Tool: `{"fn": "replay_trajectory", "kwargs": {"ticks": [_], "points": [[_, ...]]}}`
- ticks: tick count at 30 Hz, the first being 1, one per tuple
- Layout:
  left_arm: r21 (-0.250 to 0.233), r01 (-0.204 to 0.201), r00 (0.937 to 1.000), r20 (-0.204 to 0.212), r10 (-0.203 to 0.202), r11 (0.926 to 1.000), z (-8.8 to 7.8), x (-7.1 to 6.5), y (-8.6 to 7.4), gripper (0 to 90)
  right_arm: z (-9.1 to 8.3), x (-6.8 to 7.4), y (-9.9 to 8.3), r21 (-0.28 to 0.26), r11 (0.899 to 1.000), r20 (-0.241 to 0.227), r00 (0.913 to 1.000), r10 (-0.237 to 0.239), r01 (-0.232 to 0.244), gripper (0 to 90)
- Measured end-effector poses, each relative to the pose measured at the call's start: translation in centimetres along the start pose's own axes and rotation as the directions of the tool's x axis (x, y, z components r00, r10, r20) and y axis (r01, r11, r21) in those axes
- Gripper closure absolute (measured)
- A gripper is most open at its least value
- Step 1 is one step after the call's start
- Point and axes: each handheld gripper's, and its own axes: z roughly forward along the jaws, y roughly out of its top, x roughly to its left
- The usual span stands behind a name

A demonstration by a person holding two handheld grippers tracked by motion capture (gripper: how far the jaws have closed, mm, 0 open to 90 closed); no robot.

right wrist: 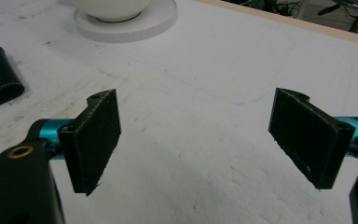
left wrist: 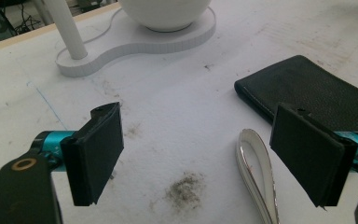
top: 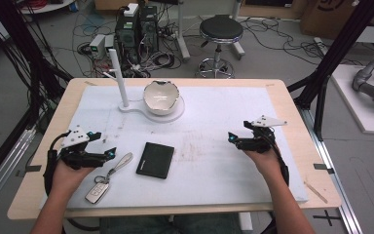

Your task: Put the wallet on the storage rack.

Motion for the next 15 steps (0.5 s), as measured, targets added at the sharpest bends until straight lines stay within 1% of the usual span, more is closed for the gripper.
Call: {"fn": "replay_trajectory", "kwargs": {"ticks": [2,3,5,9,10,11,13,15], "points": [[0.000,-0.002,1.0000,-0.002,0.002,1.0000,-0.1,0.0,-0.1,17.4,0.5,0.3,0.4,0.008,1.000,-0.012,0.9999,-0.004,0.004,16.8],[-0.003,0.003,1.0000,-0.007,-0.003,1.0000,-0.5,-0.1,-0.2,17.4,0.8,0.5,0.5,0.001,1.000,-0.017,0.9997,-0.016,0.016,16.8],[-0.006,0.006,0.9999,-0.011,-0.006,1.0000,-0.6,-0.1,-0.3,17.4,1.3,0.9,0.8,0.007,1.000,-0.024,0.9996,-0.016,0.016,16.9],[-0.008,0.016,0.9995,-0.028,-0.016,0.9998,-1.6,-0.1,-0.8,17.4,2.6,1.7,1.6,0.012,0.999,-0.057,0.9979,-0.032,0.033,16.9],[-0.008,0.016,0.9995,-0.028,-0.016,0.9998,-1.6,-0.1,-0.8,17.4,2.6,1.7,1.6,0.012,0.999,-0.057,0.9979,-0.032,0.033,16.9],[-0.007,0.017,0.9993,-0.034,-0.017,0.9998,-1.9,-0.1,-0.9,17.4,3.1,2.2,2.1,0.017,0.999,-0.067,0.9968,-0.043,0.044,16.9],[-0.002,0.018,0.9990,-0.040,-0.018,0.9998,-2.3,-0.1,-1.1,17.4,3.8,2.7,2.5,0.015,0.998,-0.085,0.9949,-0.055,0.056,16.9],[0.001,0.017,0.9989,-0.043,-0.017,0.9999,-2.4,-0.1,-1.2,17.4,4.5,3.3,2.8,0.026,0.998,-0.102,0.9929,-0.062,0.065,16.9]]}}
